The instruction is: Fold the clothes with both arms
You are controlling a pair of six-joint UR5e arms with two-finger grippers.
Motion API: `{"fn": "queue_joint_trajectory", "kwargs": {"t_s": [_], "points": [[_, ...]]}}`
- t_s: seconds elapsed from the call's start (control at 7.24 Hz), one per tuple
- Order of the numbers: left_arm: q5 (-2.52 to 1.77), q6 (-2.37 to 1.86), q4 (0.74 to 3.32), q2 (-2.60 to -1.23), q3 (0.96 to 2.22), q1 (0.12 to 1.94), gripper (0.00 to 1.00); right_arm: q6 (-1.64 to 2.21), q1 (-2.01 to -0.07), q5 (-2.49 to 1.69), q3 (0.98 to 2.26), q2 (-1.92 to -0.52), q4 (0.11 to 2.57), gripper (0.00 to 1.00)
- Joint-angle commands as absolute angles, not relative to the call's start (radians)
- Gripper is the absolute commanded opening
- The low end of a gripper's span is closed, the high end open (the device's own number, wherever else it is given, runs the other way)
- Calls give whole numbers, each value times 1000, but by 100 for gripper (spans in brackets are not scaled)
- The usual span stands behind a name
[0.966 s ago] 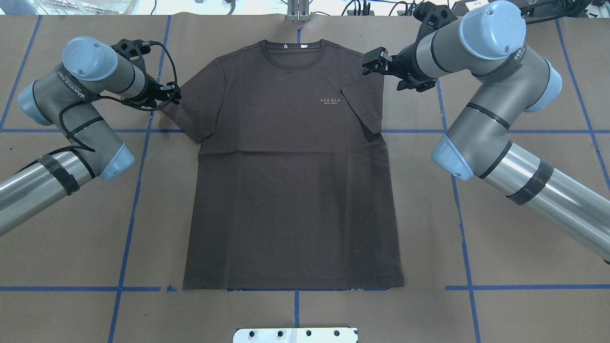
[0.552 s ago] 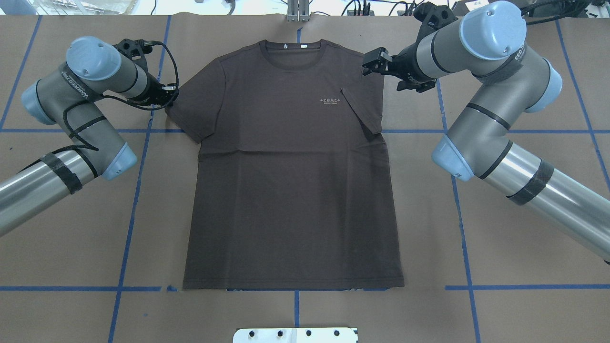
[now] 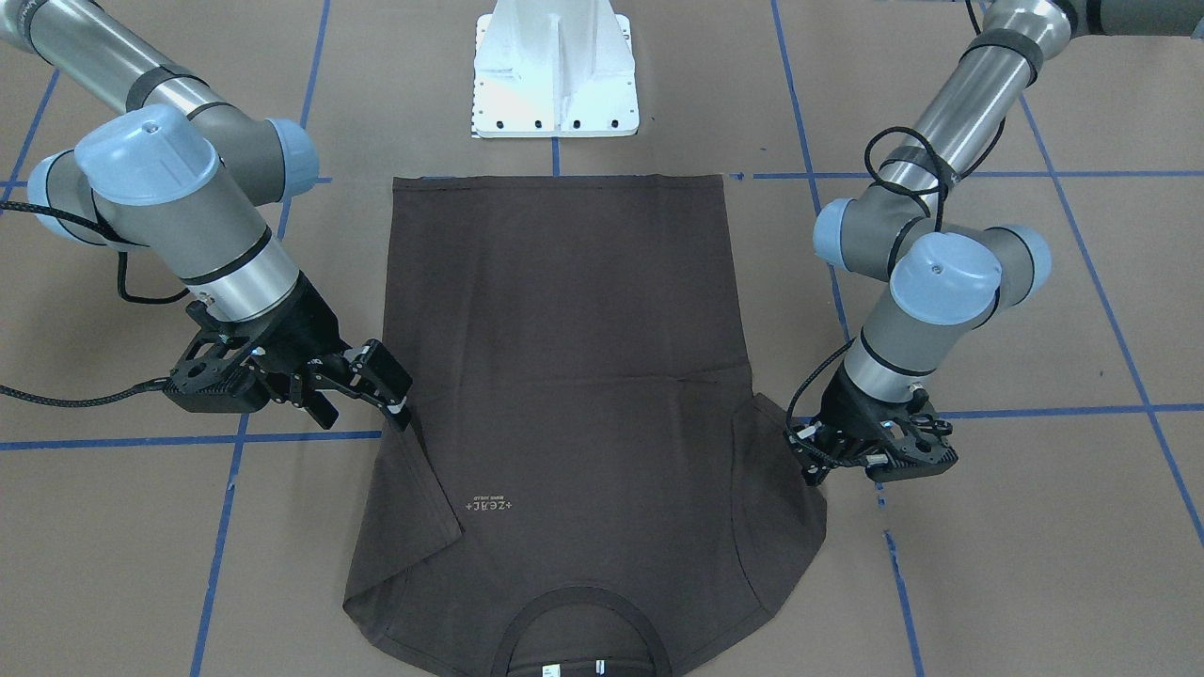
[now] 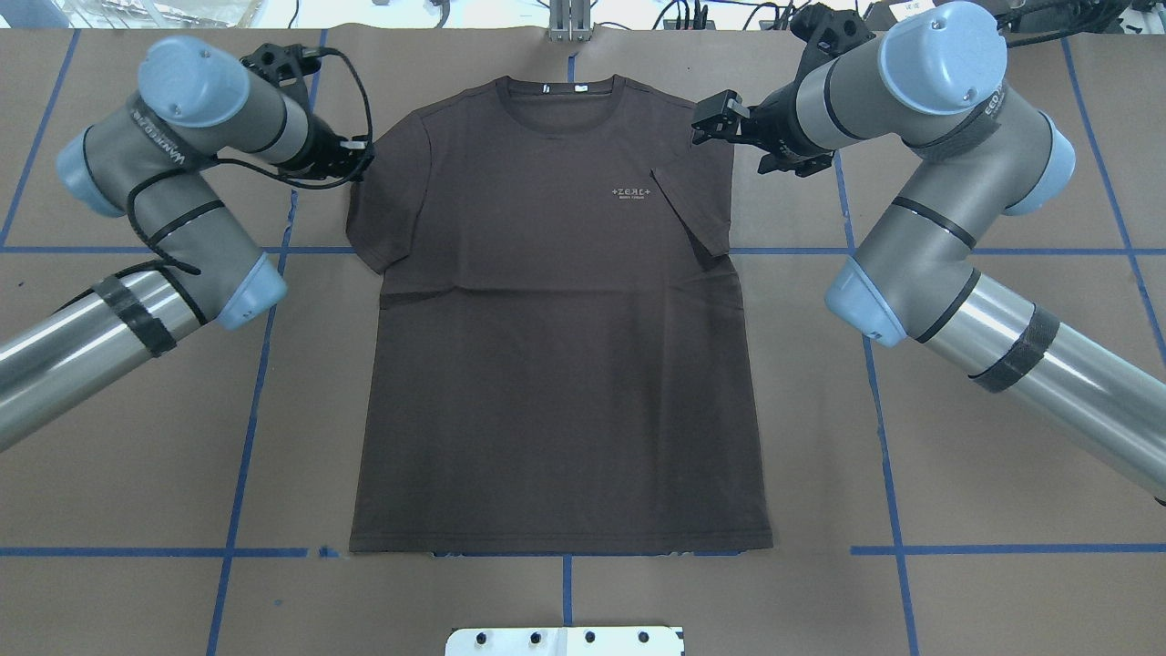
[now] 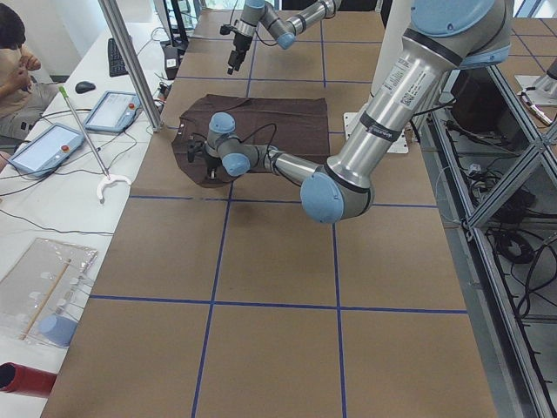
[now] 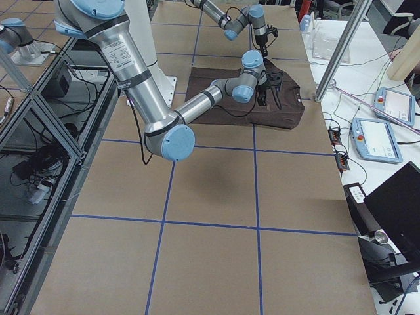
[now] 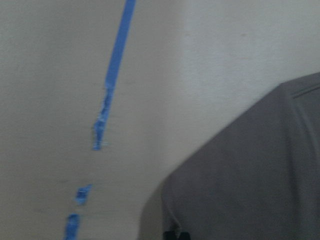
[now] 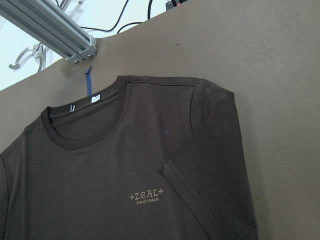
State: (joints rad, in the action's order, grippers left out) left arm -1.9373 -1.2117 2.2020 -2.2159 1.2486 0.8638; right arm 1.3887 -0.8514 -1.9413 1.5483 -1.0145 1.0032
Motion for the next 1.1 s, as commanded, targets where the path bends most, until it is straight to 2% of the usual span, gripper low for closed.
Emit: {"fn": "queue_joint_trajectory", "kwargs": {"t_s": [0.0, 0.28, 0.41, 0.55, 0.83, 0.97], "points": [[-1939, -1324, 2161, -2328, 1232, 791, 0, 1382, -851, -1942, 1546, -1019, 1003, 100], [-1855, -1345, 2175, -2414, 1087, 758, 0, 1381, -851, -1941, 1540, -1028, 1003, 100], [-1838, -1360, 2181, -2425, 1086, 755, 28, 1382, -848, -1939, 1539, -1026, 1003, 100], [-1838, -1396, 2180, -2428, 1132, 752, 99, 1385, -842, -1939, 1537, -1025, 1003, 100], [-1841, -1554, 2169, -2317, 1414, 683, 100, 1499, -792, -1930, 1569, -1029, 1012, 100], [-1850, -1555, 2166, -2218, 1587, 655, 99, 1629, -711, -1915, 1691, -1105, 1046, 100]]}}
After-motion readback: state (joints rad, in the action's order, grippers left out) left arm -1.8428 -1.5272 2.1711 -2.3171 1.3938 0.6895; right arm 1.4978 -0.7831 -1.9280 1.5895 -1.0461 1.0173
